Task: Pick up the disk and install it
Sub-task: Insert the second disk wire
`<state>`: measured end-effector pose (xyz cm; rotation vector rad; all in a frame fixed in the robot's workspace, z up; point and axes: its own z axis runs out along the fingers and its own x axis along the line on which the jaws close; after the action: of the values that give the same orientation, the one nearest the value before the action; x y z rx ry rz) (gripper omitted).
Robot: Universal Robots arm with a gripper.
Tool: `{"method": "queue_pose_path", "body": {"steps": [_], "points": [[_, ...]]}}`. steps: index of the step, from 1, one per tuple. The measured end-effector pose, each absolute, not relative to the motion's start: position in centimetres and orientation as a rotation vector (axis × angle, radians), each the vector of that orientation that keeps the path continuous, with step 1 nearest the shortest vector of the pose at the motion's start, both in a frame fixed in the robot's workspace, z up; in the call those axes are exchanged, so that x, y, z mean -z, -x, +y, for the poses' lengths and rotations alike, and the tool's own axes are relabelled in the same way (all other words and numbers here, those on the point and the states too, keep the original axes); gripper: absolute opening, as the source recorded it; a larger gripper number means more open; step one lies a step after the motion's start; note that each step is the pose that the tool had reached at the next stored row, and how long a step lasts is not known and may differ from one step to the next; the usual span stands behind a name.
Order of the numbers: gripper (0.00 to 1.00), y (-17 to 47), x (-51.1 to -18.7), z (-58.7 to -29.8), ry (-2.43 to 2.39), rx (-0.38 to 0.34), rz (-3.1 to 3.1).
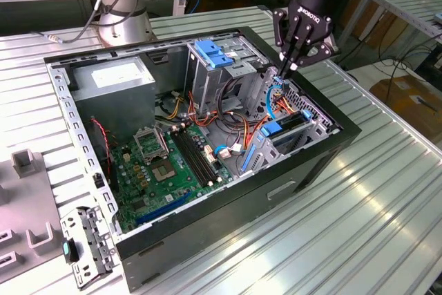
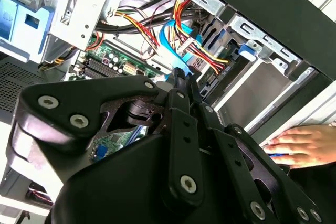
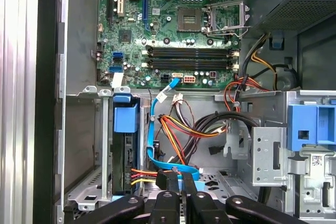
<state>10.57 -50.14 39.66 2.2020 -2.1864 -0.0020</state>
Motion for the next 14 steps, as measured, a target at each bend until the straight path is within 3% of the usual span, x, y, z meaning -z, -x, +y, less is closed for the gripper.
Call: {"method": "queue_pose_path", "body": {"steps": [14], "points": [[0.18,-10.57,-39.71,-50.14,-2.194,-0.015,-2.179]]}}
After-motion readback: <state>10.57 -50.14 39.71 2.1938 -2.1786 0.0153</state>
